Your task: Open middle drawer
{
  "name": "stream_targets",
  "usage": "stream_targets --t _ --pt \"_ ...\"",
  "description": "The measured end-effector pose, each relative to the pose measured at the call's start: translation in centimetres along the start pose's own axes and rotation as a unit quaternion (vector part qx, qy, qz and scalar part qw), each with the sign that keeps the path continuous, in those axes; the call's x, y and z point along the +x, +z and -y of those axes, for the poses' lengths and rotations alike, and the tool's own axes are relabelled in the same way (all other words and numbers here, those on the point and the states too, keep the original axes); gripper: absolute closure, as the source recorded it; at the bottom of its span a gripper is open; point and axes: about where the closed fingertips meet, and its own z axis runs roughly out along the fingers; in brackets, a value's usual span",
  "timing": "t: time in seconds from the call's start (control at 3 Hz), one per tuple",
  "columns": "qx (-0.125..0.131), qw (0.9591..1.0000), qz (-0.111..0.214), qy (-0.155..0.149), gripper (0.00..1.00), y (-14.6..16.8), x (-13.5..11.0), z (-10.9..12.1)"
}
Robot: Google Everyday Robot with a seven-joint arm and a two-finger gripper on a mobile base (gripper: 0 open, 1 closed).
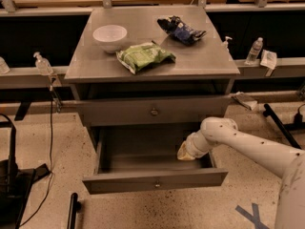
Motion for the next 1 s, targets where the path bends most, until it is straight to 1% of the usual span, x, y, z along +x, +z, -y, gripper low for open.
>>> stream_targets --t 0.33,0.67,1.0 --pt "-0.023 0.9994 0.005 0.026 1.0 1.1 1.5 -1.3" --pt "-0.05 0.9975 0.016 0.048 1.0 1.4 2.7 -2.7" --pt "-0.088 0.9947 -0.01 0.052 1.0 -0.6 3.8 -5.0"
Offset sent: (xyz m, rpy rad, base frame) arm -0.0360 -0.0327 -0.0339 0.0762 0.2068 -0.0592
